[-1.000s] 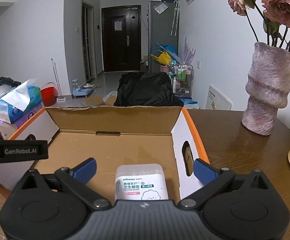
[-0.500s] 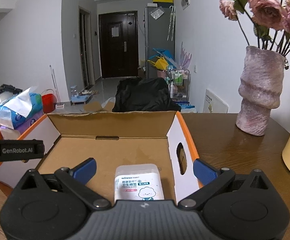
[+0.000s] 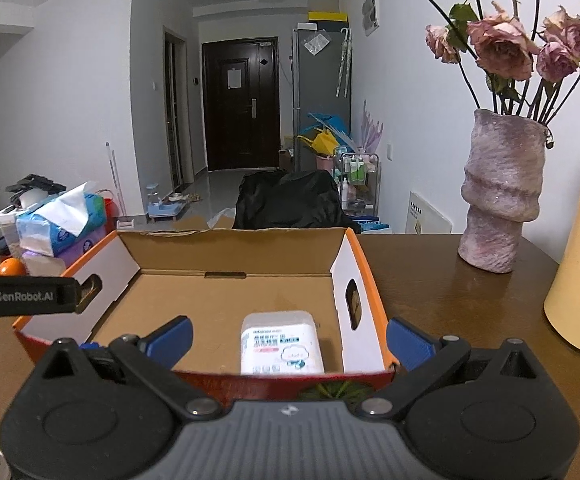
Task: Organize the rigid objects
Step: 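Withdraw both tools from the box back toward the remaining objects, then grasp the red lint brush with the left tool while the right tool grasps the green spray bottle, then lift the lint brush and spray bottle and carry them toward the cardboard box, then lower the lint brush and spray bottle into the box and open both tools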
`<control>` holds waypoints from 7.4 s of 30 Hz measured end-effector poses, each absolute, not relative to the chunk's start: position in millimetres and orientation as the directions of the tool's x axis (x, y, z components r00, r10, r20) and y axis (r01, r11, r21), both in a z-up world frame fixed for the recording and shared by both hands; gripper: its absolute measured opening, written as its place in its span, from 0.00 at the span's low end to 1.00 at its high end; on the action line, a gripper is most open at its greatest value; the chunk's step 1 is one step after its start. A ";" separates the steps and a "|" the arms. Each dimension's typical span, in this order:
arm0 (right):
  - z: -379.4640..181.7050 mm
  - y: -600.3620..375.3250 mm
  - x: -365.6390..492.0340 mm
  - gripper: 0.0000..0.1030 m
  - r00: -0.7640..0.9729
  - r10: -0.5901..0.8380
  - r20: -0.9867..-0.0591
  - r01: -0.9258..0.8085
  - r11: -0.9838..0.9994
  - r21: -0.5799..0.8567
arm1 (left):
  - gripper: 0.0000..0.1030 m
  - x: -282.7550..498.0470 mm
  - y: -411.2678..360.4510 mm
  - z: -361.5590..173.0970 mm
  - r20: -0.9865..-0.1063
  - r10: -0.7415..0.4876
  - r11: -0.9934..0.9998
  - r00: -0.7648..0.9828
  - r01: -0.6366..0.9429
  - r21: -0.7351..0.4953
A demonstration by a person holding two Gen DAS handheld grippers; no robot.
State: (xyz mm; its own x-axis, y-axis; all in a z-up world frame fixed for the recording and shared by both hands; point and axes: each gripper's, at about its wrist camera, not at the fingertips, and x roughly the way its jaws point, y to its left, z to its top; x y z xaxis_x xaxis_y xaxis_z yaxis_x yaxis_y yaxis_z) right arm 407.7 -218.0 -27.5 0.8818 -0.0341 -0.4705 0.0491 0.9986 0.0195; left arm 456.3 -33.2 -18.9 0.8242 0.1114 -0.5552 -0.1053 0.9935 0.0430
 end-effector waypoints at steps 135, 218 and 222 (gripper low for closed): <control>-82.0 -171.1 268.3 0.29 0.818 0.038 -0.574 -0.007 0.998 0.057 | 0.55 310.7 144.6 -59.6 -0.645 0.208 0.969 0.735 -0.244 0.034; -30.9 -199.5 409.7 0.29 0.871 0.089 -0.482 -0.040 0.993 0.109 | 0.55 451.7 -53.6 -0.5 -0.606 -0.042 0.996 0.794 -0.014 -0.087; -30.7 -199.2 418.7 0.29 0.871 0.090 -0.482 -0.041 0.993 0.112 | 0.55 465.2 -56.8 -1.0 -0.608 -0.040 0.996 0.793 -0.016 -0.086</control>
State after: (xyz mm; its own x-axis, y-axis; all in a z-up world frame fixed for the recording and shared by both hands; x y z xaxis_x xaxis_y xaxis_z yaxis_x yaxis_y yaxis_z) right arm 418.7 -199.2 -30.7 0.8714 0.0905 -0.4822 -0.0413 0.9929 0.1117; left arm 465.2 -56.8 -1.0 0.7929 -0.0401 -0.6080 -0.0159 0.9961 -0.0865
